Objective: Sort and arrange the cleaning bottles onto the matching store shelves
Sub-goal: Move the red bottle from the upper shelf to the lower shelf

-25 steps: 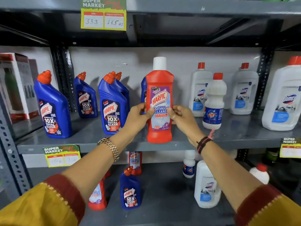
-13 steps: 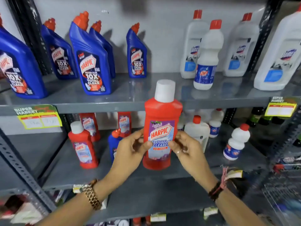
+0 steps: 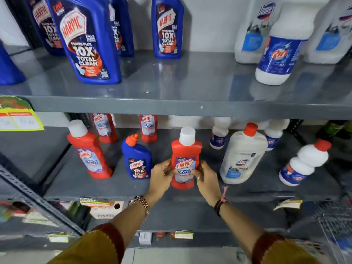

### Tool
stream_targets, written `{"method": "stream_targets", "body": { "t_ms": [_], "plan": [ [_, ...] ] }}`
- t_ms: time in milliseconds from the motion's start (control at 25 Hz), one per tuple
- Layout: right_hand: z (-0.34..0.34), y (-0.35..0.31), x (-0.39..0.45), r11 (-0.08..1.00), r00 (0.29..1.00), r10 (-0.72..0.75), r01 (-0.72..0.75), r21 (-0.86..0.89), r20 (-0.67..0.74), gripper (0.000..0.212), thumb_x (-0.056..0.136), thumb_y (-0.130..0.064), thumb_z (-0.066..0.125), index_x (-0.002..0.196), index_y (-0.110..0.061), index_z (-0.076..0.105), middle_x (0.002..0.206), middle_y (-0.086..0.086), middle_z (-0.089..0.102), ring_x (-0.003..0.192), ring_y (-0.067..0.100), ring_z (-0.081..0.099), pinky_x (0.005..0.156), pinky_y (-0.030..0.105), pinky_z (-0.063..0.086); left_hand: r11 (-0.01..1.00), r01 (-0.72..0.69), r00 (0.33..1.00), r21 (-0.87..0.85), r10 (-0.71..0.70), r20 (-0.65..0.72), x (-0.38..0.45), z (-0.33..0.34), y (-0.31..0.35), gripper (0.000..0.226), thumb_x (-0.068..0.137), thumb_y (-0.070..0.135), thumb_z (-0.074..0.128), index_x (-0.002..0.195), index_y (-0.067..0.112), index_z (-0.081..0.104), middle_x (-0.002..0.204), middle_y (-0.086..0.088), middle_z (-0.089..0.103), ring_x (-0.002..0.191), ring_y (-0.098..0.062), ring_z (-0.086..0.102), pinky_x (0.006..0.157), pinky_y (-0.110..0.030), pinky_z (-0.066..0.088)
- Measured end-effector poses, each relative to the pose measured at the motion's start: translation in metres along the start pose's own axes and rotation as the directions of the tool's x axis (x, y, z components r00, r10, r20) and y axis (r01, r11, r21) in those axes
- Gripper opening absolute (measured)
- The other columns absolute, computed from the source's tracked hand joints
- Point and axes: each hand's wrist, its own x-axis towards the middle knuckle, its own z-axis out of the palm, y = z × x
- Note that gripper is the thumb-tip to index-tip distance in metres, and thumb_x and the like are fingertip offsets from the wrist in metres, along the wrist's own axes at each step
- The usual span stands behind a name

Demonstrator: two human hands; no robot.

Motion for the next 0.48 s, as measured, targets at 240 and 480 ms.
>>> {"method": "stream_targets", "body": {
  "t_ms": [240,480],
  "plan": [
    [0.011,0.019,0.034,0.999,0.999,0.047,-0.047,-0.011,0.006,0.017,0.089,-0.001,0.052,0.104,0.004,0.057,0.107,0.016,0.068,0.093,0.020,0.062,0.067,-0.005,0.039,0.997,0.078,0.997,-0.026,-0.078,-0.009,0.035,0.016,-0.020,0.031,0.083,-0.003,0.059,0.113,0.003,0.062,0.104,-0.003,0.067,0.092,-0.011,0.063,0.070,-0.001,0.049],
    [0.004,0.018,0.031,0.993,0.992,0.097,-0.102,0.053,0.080,0.025,0.089,-0.011,0.056,0.112,-0.002,0.054,0.108,0.001,0.062,0.096,0.012,0.059,0.069,-0.004,0.042,0.997,0.036,0.999,-0.061,-0.034,0.037,0.037,0.014,-0.034,0.037,0.085,0.002,0.059,0.122,0.004,0.057,0.116,-0.004,0.065,0.106,-0.011,0.062,0.083,-0.009,0.051]
  ]
}}
